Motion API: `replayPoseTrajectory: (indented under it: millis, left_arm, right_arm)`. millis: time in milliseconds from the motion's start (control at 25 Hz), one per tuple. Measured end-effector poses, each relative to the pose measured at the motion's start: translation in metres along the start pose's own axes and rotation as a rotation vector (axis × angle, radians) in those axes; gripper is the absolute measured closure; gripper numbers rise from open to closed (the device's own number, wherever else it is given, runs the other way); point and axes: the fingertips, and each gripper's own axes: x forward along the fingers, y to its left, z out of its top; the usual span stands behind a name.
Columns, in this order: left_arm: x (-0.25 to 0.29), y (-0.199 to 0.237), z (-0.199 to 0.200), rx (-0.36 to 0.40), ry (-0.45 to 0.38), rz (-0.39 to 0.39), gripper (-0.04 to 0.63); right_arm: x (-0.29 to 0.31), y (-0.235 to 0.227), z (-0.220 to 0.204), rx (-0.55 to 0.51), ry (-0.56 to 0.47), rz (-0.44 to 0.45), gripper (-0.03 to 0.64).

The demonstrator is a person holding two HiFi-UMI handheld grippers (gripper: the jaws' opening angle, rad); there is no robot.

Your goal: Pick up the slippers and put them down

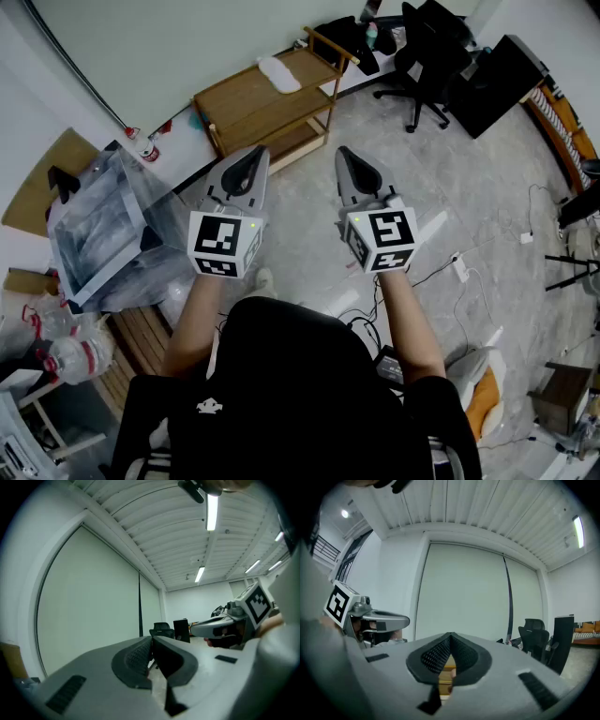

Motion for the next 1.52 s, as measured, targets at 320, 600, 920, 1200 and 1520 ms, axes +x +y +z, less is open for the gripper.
replayPoseTrajectory:
  millis: [320,600,920,1200,1520]
  left_arm:
    - [-0.01,-0.021,-0.002,0.003,0.001,0.006,0.591]
    - [-0.006,-0.018,-0.015,-0.001,0.018,0.008,0.591]
    - [0.033,0.009,-0.029,0.03,0.017,0.011,0.591]
    - [0.092,0.061,-0.037,-0.004,0.026,0.005,0.591]
    - [0.159,0.143,-0.048,-0.008,0.047,-0.004,0.591]
  right_arm:
    - [-0.015,0.0,-0.003,0.026,-0.02,0.032,0.629]
    - [-0.01,0.001,-0.012,-0.009,-0.001,0.033,0.629]
    - [0.032,-0.015,-0.018,-0.02,0.017,0.031,0.629]
    - [0.109,-0.035,-0.017,-0.02,0.034,0.035,0.629]
    - [0.214,-0.049,-0.007,-0.011,0.058,0.029,0.629]
